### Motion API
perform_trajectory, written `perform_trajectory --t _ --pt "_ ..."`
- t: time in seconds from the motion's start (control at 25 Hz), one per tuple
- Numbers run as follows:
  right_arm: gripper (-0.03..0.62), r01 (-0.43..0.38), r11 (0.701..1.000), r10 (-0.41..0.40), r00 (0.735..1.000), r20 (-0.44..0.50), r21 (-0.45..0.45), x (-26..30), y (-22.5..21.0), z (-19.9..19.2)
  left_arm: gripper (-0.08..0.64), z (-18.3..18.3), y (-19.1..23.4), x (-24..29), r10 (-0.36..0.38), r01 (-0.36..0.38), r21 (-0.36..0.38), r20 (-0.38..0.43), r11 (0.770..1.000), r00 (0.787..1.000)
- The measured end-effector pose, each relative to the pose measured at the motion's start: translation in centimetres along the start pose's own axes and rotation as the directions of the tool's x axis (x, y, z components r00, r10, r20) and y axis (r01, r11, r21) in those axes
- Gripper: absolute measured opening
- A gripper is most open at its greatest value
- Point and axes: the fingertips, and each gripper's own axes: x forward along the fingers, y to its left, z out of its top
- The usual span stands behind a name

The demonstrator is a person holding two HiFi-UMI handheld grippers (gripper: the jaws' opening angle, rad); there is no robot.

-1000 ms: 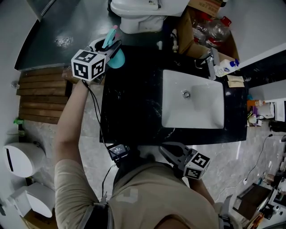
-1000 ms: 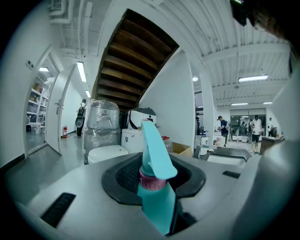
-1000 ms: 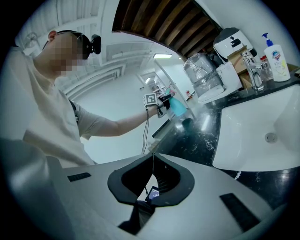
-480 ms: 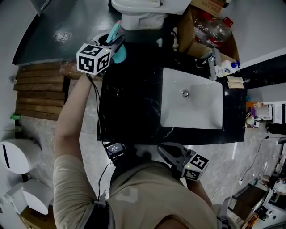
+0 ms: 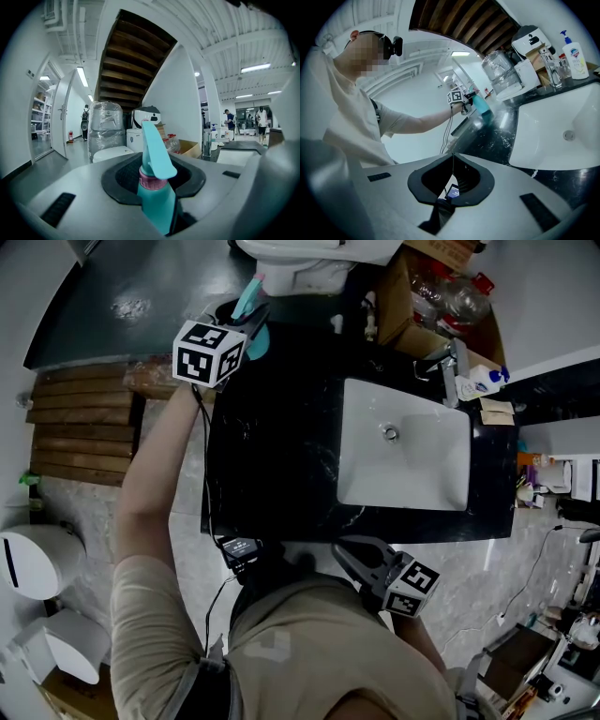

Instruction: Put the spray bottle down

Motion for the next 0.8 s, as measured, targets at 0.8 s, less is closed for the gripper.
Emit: perform_trajectory --t 0.8 --pt "0.023 -0.002 1.000 0.002 0.999 -0.032 0.012 -0.2 -0.7 -0.5 0.133 -0.4 0.7 2.0 0.065 -0.065 -0.002 0.024 0.998 0.998"
